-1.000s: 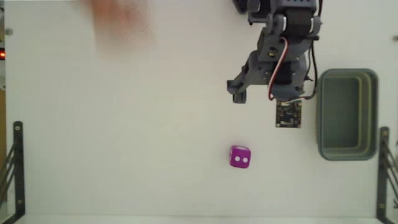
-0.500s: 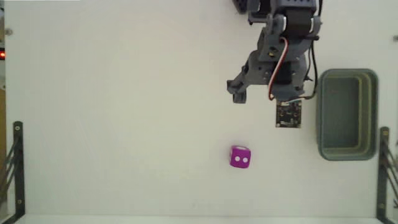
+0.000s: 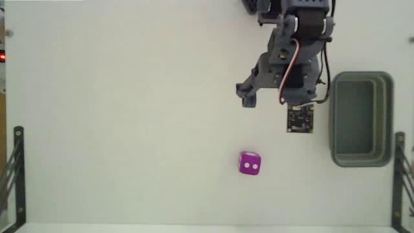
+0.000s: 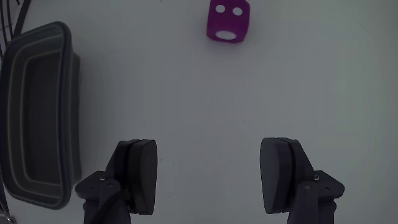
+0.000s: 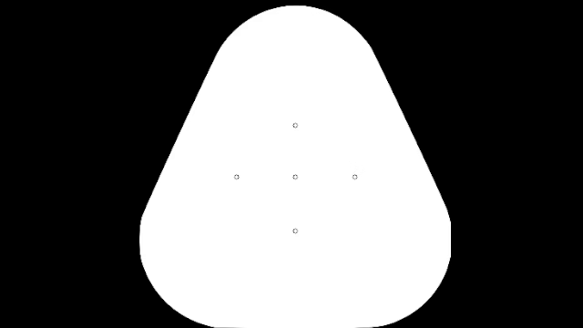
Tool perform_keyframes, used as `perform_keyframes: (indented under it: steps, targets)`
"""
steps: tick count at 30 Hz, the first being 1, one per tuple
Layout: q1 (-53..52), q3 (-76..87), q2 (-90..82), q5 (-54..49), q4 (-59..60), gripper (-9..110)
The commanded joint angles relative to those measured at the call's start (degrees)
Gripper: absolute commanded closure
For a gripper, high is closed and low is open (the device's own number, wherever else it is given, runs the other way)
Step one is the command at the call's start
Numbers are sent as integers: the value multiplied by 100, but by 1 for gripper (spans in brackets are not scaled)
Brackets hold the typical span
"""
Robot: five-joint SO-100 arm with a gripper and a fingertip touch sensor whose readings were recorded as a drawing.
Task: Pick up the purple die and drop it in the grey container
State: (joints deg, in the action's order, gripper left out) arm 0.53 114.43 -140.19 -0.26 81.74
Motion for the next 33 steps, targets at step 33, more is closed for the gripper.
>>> perform_keyframes:
  steps: [33]
  targets:
    - [-53, 12, -193, 26, 22, -9]
